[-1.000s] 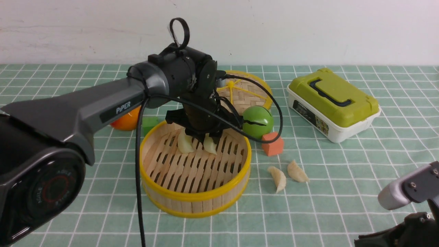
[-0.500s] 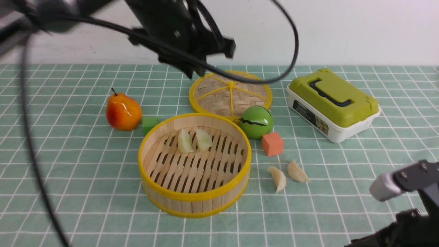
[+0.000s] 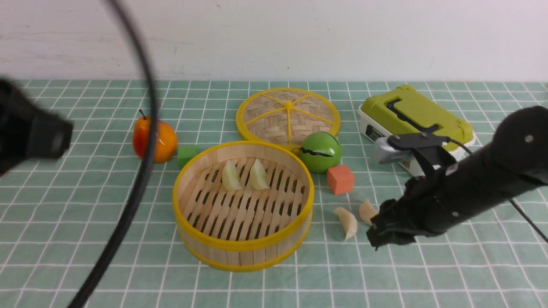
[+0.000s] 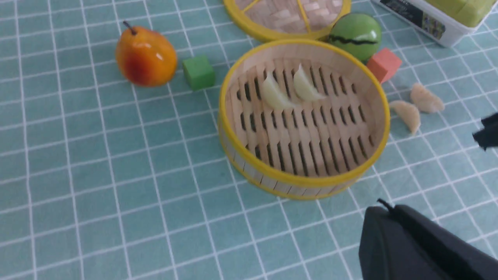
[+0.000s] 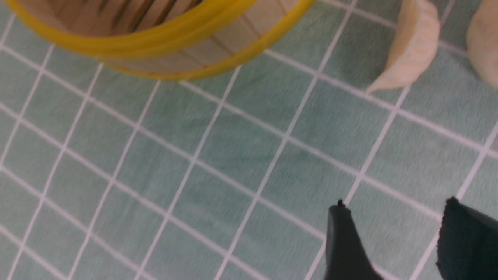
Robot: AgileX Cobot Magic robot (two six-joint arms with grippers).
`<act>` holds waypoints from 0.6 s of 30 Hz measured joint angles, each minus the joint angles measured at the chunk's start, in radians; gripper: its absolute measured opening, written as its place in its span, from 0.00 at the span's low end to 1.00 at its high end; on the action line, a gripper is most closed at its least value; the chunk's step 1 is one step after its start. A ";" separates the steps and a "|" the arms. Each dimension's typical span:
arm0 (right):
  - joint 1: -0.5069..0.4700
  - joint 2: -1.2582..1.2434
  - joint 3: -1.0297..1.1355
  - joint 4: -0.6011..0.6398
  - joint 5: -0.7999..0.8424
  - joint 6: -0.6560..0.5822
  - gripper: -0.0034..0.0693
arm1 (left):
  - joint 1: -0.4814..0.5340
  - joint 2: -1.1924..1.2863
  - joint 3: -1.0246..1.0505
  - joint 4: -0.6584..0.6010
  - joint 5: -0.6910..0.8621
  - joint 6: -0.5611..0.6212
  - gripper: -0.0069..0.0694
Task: Put the dumplings into the steamer on the table with the blue tablecloth.
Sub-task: 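Reach for and grasp a dumpling lying on the table beside the steamer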
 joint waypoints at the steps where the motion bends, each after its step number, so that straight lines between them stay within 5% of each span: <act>1: 0.006 0.038 -0.033 -0.023 0.003 0.019 0.51 | 0.000 -0.083 0.089 0.015 -0.014 -0.020 0.07; 12: 0.116 0.312 -0.332 -0.455 0.014 0.448 0.51 | 0.000 -0.505 0.541 0.198 -0.078 -0.135 0.07; 18: 0.118 0.357 -0.368 -0.497 0.016 0.568 0.46 | 0.000 -0.635 0.649 0.231 -0.122 -0.143 0.07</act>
